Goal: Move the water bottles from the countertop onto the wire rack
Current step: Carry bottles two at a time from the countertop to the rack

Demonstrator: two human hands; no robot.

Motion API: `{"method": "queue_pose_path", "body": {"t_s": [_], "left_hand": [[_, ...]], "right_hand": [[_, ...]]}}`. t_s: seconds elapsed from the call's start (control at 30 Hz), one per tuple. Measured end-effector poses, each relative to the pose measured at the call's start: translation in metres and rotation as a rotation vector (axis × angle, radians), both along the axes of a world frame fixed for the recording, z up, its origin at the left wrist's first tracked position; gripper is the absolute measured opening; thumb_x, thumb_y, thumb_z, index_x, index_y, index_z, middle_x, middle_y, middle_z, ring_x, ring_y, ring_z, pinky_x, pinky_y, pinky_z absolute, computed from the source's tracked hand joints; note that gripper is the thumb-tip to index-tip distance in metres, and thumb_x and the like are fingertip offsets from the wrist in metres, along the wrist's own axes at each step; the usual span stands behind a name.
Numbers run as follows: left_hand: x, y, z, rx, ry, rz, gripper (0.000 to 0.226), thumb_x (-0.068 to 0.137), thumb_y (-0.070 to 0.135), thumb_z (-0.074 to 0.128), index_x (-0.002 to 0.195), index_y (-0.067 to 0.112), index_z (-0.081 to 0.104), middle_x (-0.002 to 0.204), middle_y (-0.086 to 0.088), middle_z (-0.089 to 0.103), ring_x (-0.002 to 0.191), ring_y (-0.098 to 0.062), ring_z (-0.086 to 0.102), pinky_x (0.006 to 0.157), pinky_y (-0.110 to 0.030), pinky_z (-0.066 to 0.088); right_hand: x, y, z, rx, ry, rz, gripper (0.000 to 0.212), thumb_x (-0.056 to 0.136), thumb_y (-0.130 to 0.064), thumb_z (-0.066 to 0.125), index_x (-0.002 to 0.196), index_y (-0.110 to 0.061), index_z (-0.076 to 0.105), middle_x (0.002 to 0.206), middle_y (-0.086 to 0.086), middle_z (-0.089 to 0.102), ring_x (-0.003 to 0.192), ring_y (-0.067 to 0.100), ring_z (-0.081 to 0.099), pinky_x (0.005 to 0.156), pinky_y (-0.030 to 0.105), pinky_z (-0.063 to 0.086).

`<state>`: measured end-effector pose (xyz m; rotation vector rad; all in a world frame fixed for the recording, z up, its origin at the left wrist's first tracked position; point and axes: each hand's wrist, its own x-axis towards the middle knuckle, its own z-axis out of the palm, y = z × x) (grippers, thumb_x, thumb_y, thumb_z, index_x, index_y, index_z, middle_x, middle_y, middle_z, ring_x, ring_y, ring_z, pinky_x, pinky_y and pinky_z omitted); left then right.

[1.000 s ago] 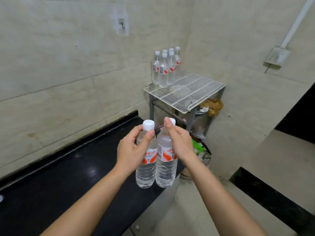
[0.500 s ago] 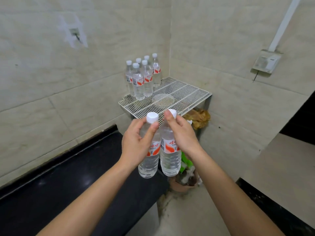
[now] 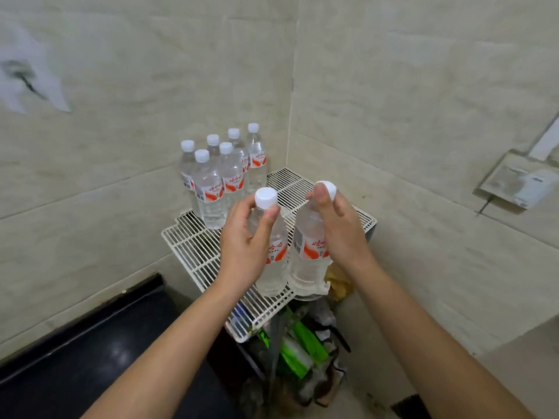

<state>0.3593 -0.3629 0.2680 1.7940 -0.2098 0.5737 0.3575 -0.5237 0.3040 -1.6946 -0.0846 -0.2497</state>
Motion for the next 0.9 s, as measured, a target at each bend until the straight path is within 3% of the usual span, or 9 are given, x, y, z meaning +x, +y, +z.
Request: {"method": "queue_pose_path", "body": {"t_s": [0.17,0.23,0.37,0.47,0.53,0.6,0.67,0.77,0.9], "left_hand": [[0.062,-0.012,-0.006,0.016,0.023,0.004,0.022,0.098,0.032,0.060,0.120,0.030,0.055,0.114,0.015,0.061,0.106,-0.001,0.056,0.092,-0.041,0.052],[0.085,-0.016,-0.012,0.049,0.053,0.023,0.022,0.097,0.034,0.061,0.117,0.034,0.053,0.113,0.017,0.059,0.106,0.002,0.054,0.091,-0.039,0.052],[0.128,-0.022,-0.019,0.111,0.141,0.078,0.029,0.092,0.038,0.066,0.117,0.025,0.057,0.113,0.009,0.059,0.109,-0.005,0.056,0.084,-0.026,0.051],[0.164,-0.023,-0.014,0.145,0.151,0.106,0.040,0.086,0.047,0.069,0.117,0.022,0.060,0.114,0.007,0.065,0.109,-0.010,0.061,0.093,-0.034,0.054],[0.187,-0.024,-0.004,0.246,0.152,0.156,0.042,0.084,0.051,0.070,0.116,0.024,0.063,0.114,0.008,0.068,0.108,-0.009,0.062,0.096,-0.035,0.051],[0.208,-0.025,0.010,0.422,0.138,0.242,0.038,0.084,0.047,0.073,0.113,0.023,0.065,0.109,0.006,0.069,0.101,-0.009,0.061,0.089,-0.032,0.051],[0.228,-0.023,0.025,0.585,0.094,0.314,0.036,0.084,0.046,0.075,0.106,0.019,0.068,0.100,0.003,0.070,0.093,-0.013,0.061,0.081,-0.036,0.051],[0.251,-0.014,0.042,0.657,0.152,0.389,0.038,0.082,0.045,0.077,0.106,0.016,0.070,0.102,-0.001,0.072,0.092,-0.018,0.065,0.082,-0.040,0.053],[0.269,0.003,0.050,0.800,0.238,0.467,0.044,0.082,0.051,0.075,0.107,0.016,0.070,0.100,-0.001,0.073,0.096,-0.021,0.065,0.086,-0.042,0.051]], "right_hand": [[0.069,-0.027,-0.006,0.004,0.065,-0.060,0.062,0.084,-0.070,0.042,0.105,-0.018,0.068,0.096,0.001,0.074,0.088,0.009,0.070,0.070,0.018,0.054],[0.097,-0.032,-0.012,-0.005,0.075,-0.040,0.063,0.086,-0.070,0.042,0.105,-0.016,0.068,0.096,0.008,0.073,0.090,0.014,0.071,0.074,0.024,0.055],[0.154,-0.040,-0.028,-0.110,0.064,0.032,0.064,0.083,-0.071,0.041,0.103,-0.016,0.068,0.098,0.003,0.072,0.090,0.013,0.067,0.078,0.030,0.051],[0.208,-0.049,-0.034,-0.173,0.005,0.111,0.057,0.086,-0.068,0.043,0.094,-0.018,0.067,0.093,0.010,0.073,0.081,0.013,0.066,0.078,0.039,0.054],[0.246,-0.054,-0.035,-0.225,-0.006,0.179,0.059,0.087,-0.075,0.044,0.094,-0.020,0.066,0.091,0.010,0.073,0.079,0.016,0.068,0.078,0.044,0.055],[0.283,-0.055,-0.034,-0.311,-0.009,0.240,0.058,0.089,-0.076,0.044,0.095,-0.021,0.065,0.089,0.007,0.073,0.085,0.024,0.070,0.079,0.048,0.056],[0.317,-0.051,-0.032,-0.362,-0.042,0.279,0.056,0.093,-0.073,0.044,0.099,-0.022,0.066,0.092,0.000,0.073,0.088,0.022,0.069,0.082,0.048,0.056],[0.355,-0.036,-0.029,-0.426,-0.065,0.366,0.059,0.091,-0.077,0.039,0.105,-0.026,0.066,0.099,-0.008,0.072,0.094,0.013,0.068,0.085,0.044,0.057],[0.376,-0.012,-0.032,-0.548,-0.120,0.485,0.046,0.098,-0.067,0.038,0.103,-0.029,0.063,0.102,-0.005,0.071,0.096,0.019,0.067,0.075,0.035,0.049]]}}
